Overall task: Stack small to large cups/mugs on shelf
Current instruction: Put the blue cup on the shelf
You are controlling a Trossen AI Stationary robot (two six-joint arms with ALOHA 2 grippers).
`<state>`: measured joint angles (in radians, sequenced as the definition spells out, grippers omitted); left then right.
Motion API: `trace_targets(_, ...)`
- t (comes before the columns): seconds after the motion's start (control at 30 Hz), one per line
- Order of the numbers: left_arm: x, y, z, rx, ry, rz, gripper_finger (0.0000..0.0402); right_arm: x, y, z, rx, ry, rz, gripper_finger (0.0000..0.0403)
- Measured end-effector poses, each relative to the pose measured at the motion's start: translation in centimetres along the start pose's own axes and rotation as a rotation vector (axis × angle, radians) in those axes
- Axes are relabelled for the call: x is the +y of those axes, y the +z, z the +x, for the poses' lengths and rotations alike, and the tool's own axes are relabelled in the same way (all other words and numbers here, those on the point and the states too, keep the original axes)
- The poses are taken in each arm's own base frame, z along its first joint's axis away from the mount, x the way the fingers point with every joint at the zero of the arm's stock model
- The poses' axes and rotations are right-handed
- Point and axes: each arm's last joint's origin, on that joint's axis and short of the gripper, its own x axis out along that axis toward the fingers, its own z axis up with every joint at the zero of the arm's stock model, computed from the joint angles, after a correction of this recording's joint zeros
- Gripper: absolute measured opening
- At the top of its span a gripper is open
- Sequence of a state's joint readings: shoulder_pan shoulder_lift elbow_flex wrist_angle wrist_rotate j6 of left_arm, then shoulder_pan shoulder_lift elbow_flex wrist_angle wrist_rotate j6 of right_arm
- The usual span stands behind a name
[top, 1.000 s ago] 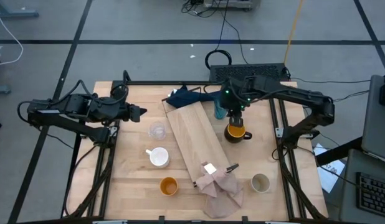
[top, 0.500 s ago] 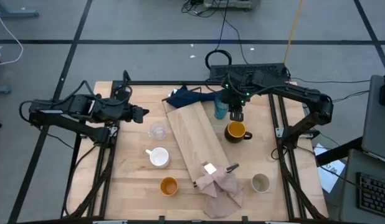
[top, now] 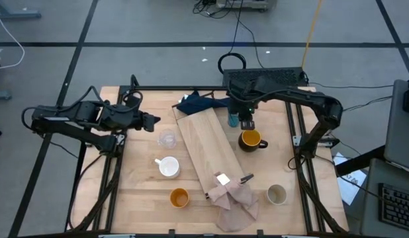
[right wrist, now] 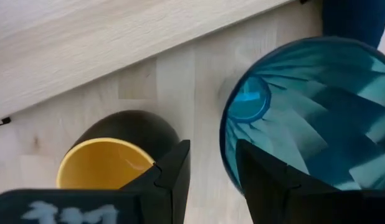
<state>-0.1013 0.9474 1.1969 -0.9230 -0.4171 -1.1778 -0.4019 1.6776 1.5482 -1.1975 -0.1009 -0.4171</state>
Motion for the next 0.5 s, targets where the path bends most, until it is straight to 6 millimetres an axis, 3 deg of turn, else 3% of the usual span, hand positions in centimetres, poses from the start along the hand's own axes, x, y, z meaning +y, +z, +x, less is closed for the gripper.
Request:
trace_targets(0.27, -0.01, -0.01, 0.02, 0.000, 0.001, 0.001, 0.0015, -0.24, 0.35, 0.20, -0.016, -0.035, -0.018, 0.0107)
trace_targets(0.5, -0.01, 0.00, 0.02, -0.001, 0.001, 0.014, 0.0015, -0.33, 0.48, 0.20, -0.028, -0.044, -0.043, 0.0012)
